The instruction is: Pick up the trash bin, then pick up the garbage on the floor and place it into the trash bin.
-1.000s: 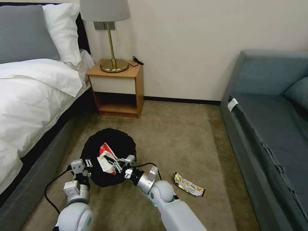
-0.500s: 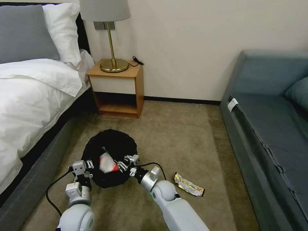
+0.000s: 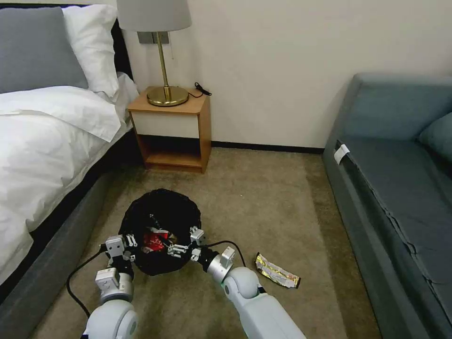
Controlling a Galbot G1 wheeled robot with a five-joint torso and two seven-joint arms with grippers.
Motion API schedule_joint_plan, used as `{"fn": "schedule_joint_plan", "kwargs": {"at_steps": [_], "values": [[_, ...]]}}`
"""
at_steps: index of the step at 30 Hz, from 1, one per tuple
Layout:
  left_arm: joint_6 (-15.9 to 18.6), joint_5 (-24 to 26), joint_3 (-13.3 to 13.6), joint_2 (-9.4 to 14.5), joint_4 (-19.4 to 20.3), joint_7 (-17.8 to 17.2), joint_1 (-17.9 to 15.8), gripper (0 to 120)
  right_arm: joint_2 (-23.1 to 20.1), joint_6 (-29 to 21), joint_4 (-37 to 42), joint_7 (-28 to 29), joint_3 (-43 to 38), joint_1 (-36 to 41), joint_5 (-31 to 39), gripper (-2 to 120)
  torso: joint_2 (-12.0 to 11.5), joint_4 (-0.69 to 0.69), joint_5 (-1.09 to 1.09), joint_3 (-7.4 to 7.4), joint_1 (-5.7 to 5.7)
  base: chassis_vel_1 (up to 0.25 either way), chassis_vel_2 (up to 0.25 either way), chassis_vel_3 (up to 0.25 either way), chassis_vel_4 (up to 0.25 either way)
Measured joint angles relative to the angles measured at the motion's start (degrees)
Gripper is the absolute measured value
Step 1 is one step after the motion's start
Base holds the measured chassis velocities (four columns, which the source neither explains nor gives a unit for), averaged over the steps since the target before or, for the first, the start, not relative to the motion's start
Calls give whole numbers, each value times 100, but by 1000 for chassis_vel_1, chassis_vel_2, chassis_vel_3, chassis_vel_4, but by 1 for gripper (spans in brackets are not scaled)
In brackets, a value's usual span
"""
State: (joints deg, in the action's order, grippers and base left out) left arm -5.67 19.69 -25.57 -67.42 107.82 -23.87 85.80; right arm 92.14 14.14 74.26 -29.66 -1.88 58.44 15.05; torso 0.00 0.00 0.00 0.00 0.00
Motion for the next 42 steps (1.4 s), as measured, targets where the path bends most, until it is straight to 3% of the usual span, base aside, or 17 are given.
{"fn": "schedule_joint_plan", "kwargs": {"at_steps": [13,24,34,42], "values": [[-118,-15,-23,117,-32,19,-32,2,0,-20,228,362,-283,-235,-138,100,0,0,0,0,0,0,0,0,0],[-258,-27,-38,213,-201,60,-102,2,-50,-267,179,1137,-580,-375,-697,100,0,1,1,0,0,0,0,0,0],[-269,43,-43,255,-412,44,-214,2,-954,-406,213,1771,-640,-135,-921,100,0,0,1,0,0,0,0,0,0],[-269,77,-61,262,-552,44,-274,2,-1562,-529,346,1871,-574,148,-866,100,0,0,2,0,0,0,0,0,0]]}}
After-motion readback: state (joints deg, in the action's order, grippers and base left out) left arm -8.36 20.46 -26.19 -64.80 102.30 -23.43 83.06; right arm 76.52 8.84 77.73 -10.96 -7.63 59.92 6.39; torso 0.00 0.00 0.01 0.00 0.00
